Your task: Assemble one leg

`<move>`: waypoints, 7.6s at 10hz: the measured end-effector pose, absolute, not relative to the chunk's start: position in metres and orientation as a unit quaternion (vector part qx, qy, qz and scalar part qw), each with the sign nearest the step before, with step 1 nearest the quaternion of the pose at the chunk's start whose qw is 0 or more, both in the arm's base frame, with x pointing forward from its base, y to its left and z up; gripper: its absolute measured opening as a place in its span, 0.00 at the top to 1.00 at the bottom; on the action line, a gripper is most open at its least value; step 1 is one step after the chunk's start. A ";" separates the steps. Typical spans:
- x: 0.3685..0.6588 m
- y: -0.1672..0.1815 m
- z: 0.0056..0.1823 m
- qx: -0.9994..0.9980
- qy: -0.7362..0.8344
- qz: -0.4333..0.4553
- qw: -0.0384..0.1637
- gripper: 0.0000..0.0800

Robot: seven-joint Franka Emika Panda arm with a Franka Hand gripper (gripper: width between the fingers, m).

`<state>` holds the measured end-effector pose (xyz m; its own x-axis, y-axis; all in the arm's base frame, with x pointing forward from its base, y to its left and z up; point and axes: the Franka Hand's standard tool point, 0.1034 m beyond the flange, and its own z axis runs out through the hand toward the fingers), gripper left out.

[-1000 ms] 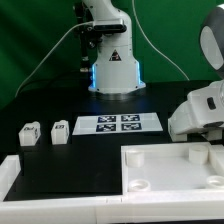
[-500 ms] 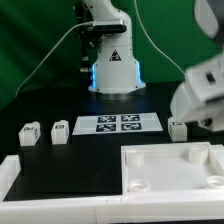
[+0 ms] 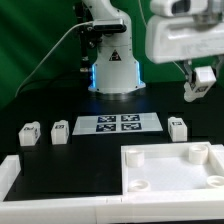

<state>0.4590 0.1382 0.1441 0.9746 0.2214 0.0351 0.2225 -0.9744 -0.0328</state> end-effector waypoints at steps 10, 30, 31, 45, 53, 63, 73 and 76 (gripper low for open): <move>0.554 0.081 0.195 -0.966 -0.156 -0.204 0.024 0.63; 0.629 0.102 0.147 -0.946 -0.177 -0.268 0.041 0.63; 0.629 0.102 0.147 -0.946 -0.177 -0.268 0.041 0.63; 0.617 0.120 0.120 -0.931 -0.235 -0.273 0.058 0.63; 0.627 0.116 0.101 -0.933 -0.222 -0.274 0.066 0.63; 0.629 0.113 0.084 -0.934 -0.213 -0.277 0.069 0.63; 0.634 0.113 0.081 -0.924 -0.206 -0.316 0.066 0.19; 0.634 0.113 0.081 -0.924 -0.206 -0.316 0.066 0.19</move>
Offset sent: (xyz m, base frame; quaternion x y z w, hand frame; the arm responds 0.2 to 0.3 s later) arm 0.0000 0.0000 0.0000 0.0000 0.0899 0.0000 0.9960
